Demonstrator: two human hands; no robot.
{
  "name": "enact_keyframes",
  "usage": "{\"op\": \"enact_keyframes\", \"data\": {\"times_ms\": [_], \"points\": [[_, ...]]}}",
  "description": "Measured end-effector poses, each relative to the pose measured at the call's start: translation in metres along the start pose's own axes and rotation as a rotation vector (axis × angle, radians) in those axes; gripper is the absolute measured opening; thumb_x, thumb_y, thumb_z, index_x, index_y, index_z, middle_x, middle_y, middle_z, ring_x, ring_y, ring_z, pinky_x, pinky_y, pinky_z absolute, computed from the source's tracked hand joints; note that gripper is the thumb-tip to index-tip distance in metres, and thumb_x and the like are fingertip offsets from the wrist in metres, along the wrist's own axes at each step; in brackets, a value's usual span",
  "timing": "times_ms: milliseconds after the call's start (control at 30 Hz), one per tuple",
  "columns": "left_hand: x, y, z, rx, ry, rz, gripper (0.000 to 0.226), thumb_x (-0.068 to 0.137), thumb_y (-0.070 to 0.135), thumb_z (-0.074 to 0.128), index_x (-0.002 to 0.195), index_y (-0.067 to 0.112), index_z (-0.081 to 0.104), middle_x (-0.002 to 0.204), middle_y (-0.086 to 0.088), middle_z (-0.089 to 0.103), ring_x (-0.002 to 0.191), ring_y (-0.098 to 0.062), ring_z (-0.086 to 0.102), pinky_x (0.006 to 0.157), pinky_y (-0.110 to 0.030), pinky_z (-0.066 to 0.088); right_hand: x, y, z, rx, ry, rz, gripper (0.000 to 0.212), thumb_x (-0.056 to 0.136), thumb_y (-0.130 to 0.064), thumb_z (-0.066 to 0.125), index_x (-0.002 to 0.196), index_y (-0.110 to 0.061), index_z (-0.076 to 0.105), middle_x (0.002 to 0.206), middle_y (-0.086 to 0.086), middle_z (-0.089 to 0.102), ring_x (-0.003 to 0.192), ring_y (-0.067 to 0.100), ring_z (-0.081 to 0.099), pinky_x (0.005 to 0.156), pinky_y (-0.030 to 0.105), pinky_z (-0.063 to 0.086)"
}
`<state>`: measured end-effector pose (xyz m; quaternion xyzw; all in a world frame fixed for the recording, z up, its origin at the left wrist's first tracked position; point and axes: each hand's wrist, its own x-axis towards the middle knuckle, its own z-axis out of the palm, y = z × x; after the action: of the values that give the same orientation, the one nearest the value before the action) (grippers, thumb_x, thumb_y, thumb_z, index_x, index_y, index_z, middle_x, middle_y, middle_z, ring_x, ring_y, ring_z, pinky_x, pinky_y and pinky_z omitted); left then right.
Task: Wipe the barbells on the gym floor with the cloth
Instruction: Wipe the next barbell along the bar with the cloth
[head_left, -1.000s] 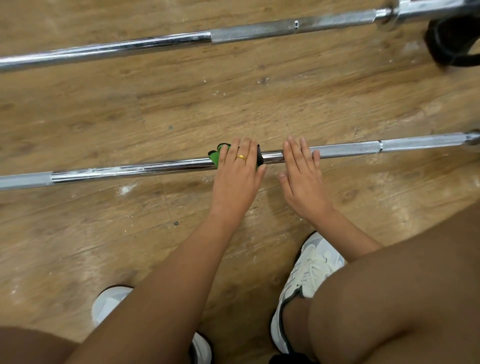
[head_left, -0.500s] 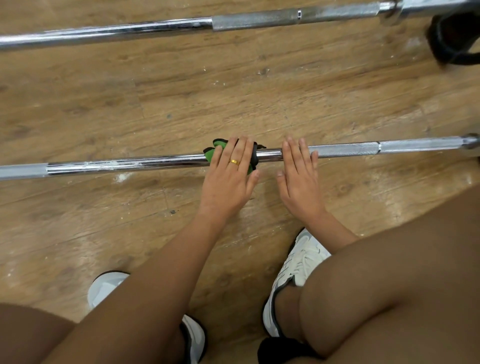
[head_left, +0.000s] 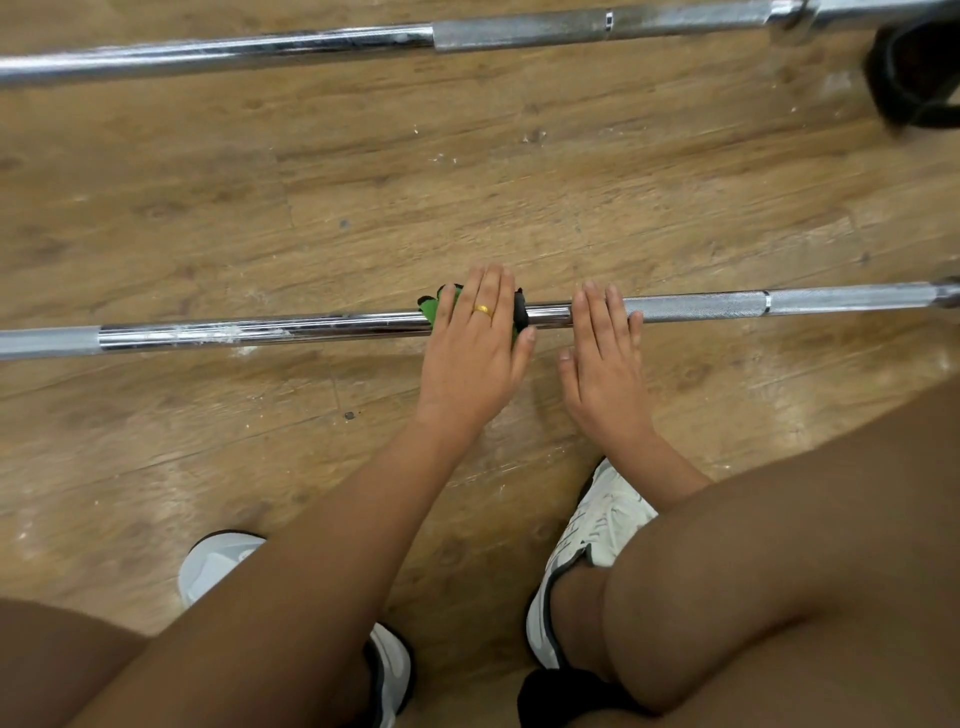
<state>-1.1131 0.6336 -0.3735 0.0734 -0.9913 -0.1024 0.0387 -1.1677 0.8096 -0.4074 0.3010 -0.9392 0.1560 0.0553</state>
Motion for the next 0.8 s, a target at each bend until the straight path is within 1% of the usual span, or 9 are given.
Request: {"op": "enact_keyframes", "data": {"times_ms": [100, 167, 233, 300, 400, 467, 567, 700, 800], "points": [[-0.021, -0.004, 0.004, 0.064, -0.007, 0.072, 0.070, 0.106, 0.048, 0.034, 0.159, 0.005, 0.020, 0.166, -0.013, 0.021, 0.155, -0.027, 0.015, 0.125, -0.047, 0.014, -0.002, -0.001, 0.000, 0.006, -0.004, -0.001, 0.060, 0.105, -0.025, 0.034, 0.160, -0.008, 0.016, 0.168, 0.008, 0.013, 0.156, 0.025, 0.003, 0.125, 0.047, -0.003], [-0.029, -0.005, 0.007, 0.087, -0.014, 0.083, 0.073, 0.105, 0.049, 0.035, 0.160, 0.006, 0.015, 0.168, -0.012, 0.014, 0.156, -0.026, 0.009, 0.126, -0.047, 0.011, -0.003, 0.000, 0.000, 0.009, 0.001, -0.008, 0.060, 0.105, -0.025, 0.035, 0.160, -0.008, 0.016, 0.168, 0.007, 0.012, 0.156, 0.025, 0.003, 0.125, 0.048, -0.001], [-0.023, -0.003, 0.007, 0.080, 0.007, 0.068, 0.071, 0.106, 0.049, 0.034, 0.160, 0.005, 0.017, 0.167, -0.012, 0.017, 0.156, -0.025, 0.010, 0.126, -0.046, 0.011, -0.005, 0.001, 0.000, 0.003, 0.014, -0.015, 0.060, 0.105, -0.025, 0.036, 0.160, -0.009, 0.016, 0.167, 0.006, 0.013, 0.156, 0.025, 0.005, 0.125, 0.048, 0.001], [-0.015, -0.002, 0.004, 0.061, 0.015, 0.043, 0.069, 0.106, 0.048, 0.033, 0.158, 0.004, 0.022, 0.165, -0.013, 0.024, 0.155, -0.025, 0.015, 0.125, -0.046, 0.012, -0.007, 0.001, 0.001, -0.003, 0.029, -0.022, 0.059, 0.105, -0.024, 0.036, 0.159, -0.009, 0.018, 0.167, 0.006, 0.014, 0.155, 0.025, 0.007, 0.125, 0.048, 0.001], [-0.015, -0.006, 0.003, 0.066, 0.019, 0.058, 0.064, 0.107, 0.043, 0.035, 0.157, 0.004, 0.028, 0.162, -0.013, 0.031, 0.152, -0.026, 0.023, 0.125, -0.045, 0.016, -0.008, 0.000, 0.003, -0.002, 0.038, -0.017, 0.059, 0.105, -0.024, 0.036, 0.159, -0.008, 0.020, 0.166, 0.007, 0.017, 0.155, 0.024, 0.007, 0.125, 0.046, 0.000], [-0.025, -0.009, 0.006, 0.095, 0.028, 0.086, 0.063, 0.107, 0.040, 0.035, 0.158, 0.006, 0.023, 0.164, -0.012, 0.027, 0.153, -0.026, 0.021, 0.125, -0.045, 0.016, -0.009, 0.001, 0.003, 0.000, 0.038, -0.023, 0.059, 0.104, -0.024, 0.036, 0.159, -0.008, 0.019, 0.166, 0.009, 0.019, 0.155, 0.024, 0.007, 0.125, 0.046, 0.000], [-0.036, -0.012, 0.011, 0.134, 0.043, 0.113, 0.063, 0.108, 0.038, 0.035, 0.160, 0.007, 0.016, 0.167, -0.011, 0.016, 0.155, -0.025, 0.013, 0.126, -0.045, 0.012, -0.013, 0.001, 0.003, -0.014, 0.048, -0.035, 0.059, 0.104, -0.023, 0.037, 0.158, -0.008, 0.019, 0.165, 0.011, 0.022, 0.155, 0.025, 0.008, 0.125, 0.047, 0.001], [-0.044, -0.011, 0.013, 0.144, 0.007, 0.112, 0.067, 0.108, 0.039, 0.033, 0.160, 0.007, 0.007, 0.169, -0.011, 0.005, 0.156, -0.024, 0.002, 0.127, -0.045, 0.006, -0.021, 0.000, 0.006, -0.016, 0.064, -0.025, 0.060, 0.103, -0.024, 0.038, 0.158, -0.008, 0.021, 0.164, 0.012, 0.024, 0.155, 0.025, 0.009, 0.126, 0.047, 0.003], [-0.051, -0.003, 0.013, 0.132, -0.001, 0.091, 0.068, 0.108, 0.040, 0.032, 0.161, 0.006, 0.007, 0.169, -0.012, 0.003, 0.156, -0.025, -0.001, 0.126, -0.047, 0.006, -0.029, 0.000, 0.007, -0.021, 0.068, -0.023, 0.061, 0.102, -0.024, 0.038, 0.158, -0.008, 0.020, 0.164, 0.012, 0.024, 0.155, 0.026, 0.010, 0.125, 0.046, 0.003]]}}
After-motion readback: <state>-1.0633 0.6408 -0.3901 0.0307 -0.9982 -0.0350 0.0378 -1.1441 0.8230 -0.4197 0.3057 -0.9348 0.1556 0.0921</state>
